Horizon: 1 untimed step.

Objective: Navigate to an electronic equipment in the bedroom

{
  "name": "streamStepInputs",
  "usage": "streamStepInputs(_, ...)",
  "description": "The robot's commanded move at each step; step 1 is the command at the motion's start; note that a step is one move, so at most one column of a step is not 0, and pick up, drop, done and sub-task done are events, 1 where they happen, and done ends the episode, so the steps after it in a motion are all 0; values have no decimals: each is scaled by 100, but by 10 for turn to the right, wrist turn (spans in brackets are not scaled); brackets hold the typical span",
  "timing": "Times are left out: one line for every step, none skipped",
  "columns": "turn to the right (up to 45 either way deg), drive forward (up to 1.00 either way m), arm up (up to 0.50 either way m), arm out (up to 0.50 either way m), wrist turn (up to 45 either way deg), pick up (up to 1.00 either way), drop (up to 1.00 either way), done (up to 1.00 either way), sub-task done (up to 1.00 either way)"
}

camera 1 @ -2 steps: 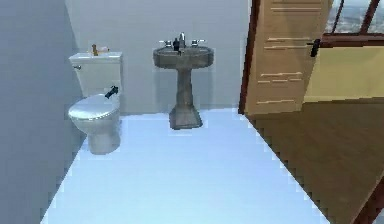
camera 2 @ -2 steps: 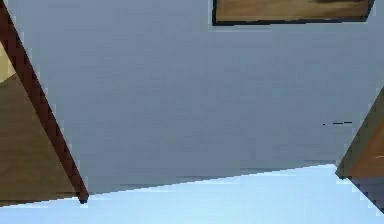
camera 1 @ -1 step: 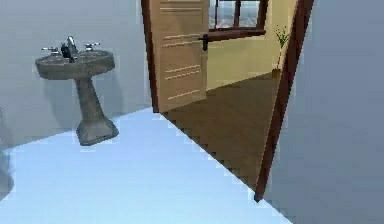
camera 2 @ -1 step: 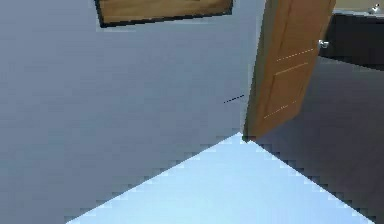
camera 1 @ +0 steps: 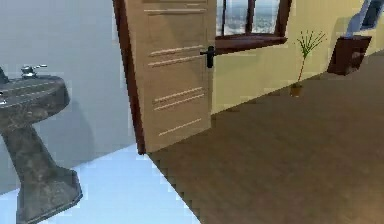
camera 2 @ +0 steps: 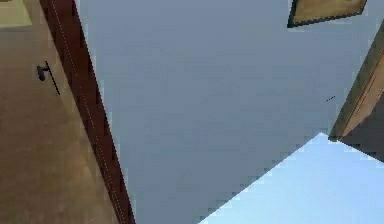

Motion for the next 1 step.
streamStepInputs(240,0,0,0,0,0,0,0,0)
